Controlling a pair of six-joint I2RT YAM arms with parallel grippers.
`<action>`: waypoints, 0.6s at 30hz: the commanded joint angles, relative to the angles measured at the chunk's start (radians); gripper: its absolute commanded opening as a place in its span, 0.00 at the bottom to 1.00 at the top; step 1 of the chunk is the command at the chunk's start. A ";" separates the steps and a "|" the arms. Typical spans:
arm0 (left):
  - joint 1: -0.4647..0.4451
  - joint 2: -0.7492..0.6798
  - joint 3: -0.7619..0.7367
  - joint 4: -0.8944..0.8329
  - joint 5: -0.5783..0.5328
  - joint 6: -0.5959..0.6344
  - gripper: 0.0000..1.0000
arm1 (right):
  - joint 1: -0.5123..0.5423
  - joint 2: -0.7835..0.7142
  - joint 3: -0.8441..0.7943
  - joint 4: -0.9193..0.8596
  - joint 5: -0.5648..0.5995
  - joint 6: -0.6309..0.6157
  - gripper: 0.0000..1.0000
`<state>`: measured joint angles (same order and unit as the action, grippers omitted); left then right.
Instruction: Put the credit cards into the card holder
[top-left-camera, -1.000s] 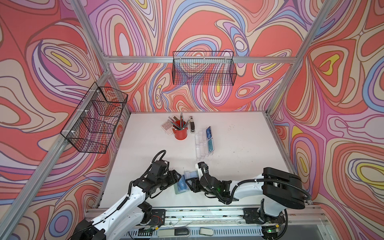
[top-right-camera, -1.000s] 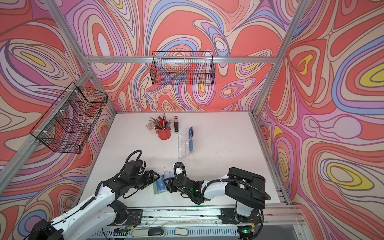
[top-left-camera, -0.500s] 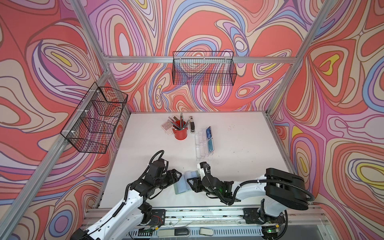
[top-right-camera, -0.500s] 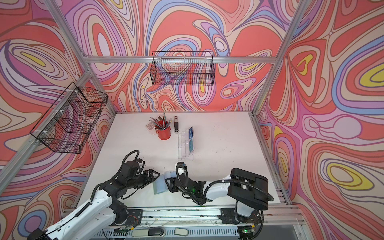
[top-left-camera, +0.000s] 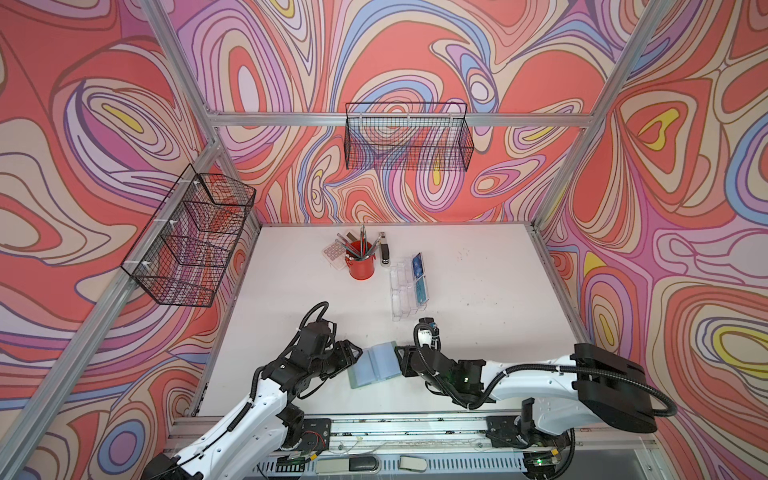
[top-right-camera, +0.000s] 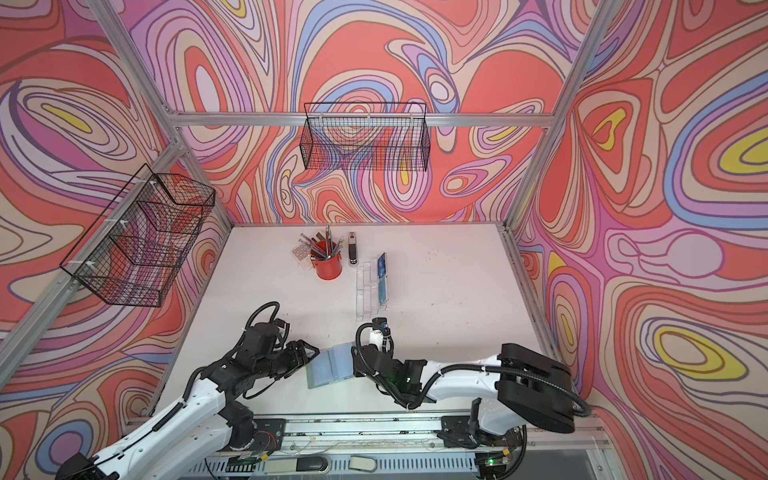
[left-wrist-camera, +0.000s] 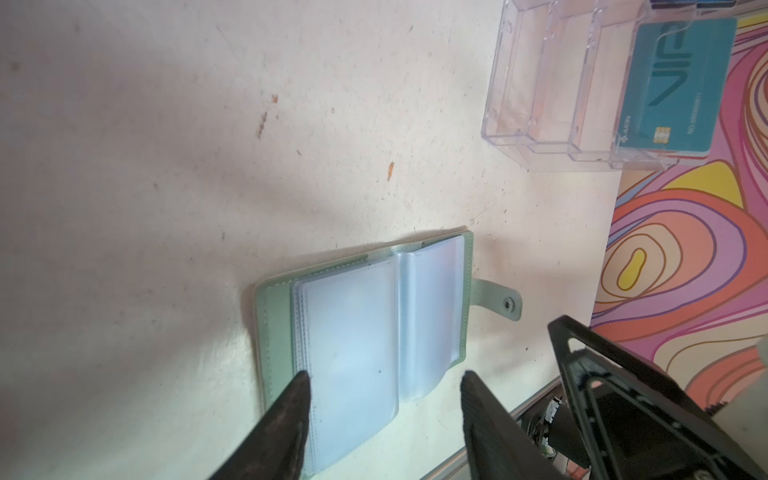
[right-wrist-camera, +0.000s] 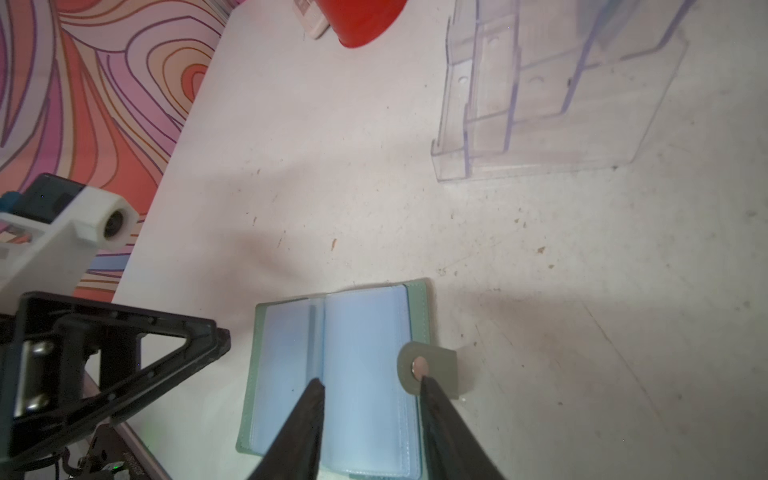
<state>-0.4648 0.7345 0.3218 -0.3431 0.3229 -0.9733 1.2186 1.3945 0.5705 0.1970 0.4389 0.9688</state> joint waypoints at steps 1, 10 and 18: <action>0.002 -0.088 0.053 -0.207 -0.118 0.000 0.60 | -0.003 -0.015 -0.020 0.052 -0.044 -0.037 0.34; 0.003 -0.311 0.035 -0.377 -0.262 -0.092 0.64 | 0.029 0.256 0.053 0.260 -0.333 -0.040 0.26; 0.002 -0.217 0.006 -0.259 -0.173 -0.069 0.61 | 0.186 0.195 0.015 0.208 -0.223 -0.013 0.29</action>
<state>-0.4648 0.4862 0.3325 -0.6376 0.1307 -1.0443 1.3590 1.6089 0.5934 0.4080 0.1787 0.9413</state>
